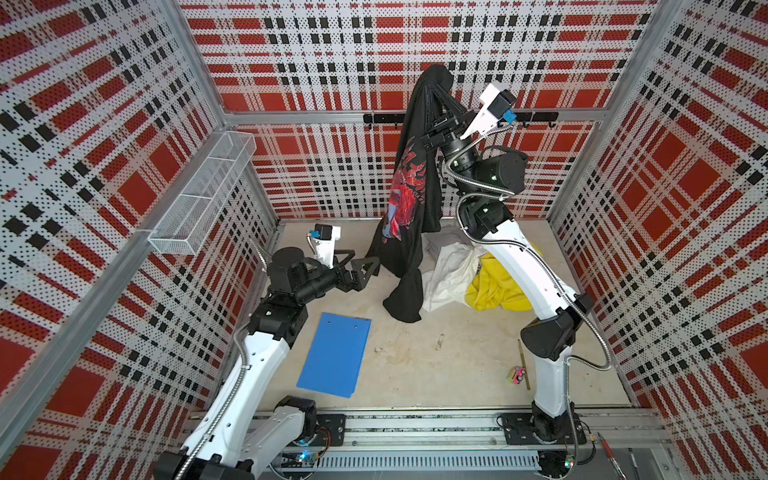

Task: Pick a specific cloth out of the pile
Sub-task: 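Swing the held black T-shirt toward the left gripper and lower it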

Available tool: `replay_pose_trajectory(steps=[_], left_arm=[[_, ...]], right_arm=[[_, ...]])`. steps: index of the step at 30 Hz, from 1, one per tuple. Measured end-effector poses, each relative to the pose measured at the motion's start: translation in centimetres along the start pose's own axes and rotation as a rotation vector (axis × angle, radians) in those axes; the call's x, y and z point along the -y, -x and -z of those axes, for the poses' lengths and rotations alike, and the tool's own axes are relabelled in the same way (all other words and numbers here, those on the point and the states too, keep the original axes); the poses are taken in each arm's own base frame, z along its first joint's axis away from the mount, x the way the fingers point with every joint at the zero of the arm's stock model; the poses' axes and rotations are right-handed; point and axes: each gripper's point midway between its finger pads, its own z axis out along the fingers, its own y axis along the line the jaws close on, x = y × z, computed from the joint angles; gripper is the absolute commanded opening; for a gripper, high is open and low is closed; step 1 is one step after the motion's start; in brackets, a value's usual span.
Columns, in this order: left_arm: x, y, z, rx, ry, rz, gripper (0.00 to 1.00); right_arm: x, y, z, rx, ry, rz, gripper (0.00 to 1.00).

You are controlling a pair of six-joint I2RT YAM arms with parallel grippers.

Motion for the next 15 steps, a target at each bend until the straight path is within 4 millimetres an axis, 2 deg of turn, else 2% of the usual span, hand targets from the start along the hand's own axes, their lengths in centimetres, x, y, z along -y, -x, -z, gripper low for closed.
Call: replay_pose_trajectory(steps=[4, 10, 13, 15], left_arm=[[-0.1, 0.2, 0.1, 0.009, 0.0, 0.002, 0.99], [0.0, 0.5, 0.2, 0.021, -0.01, -0.002, 1.0], [-0.1, 0.2, 0.2, 0.016, -0.011, 0.005, 0.99], [-0.2, 0.2, 0.2, 0.015, -0.011, 0.008, 0.99]], right_arm=[[0.8, -4.4, 1.0, -0.095, -0.005, -0.027, 0.0], [3.3, -14.4, 4.7, -0.328, -0.071, -0.072, 0.0], [4.2, -17.1, 5.9, -0.398, -0.097, -0.081, 0.0], [4.4, -17.8, 6.1, -0.416, -0.104, -0.08, 0.0]])
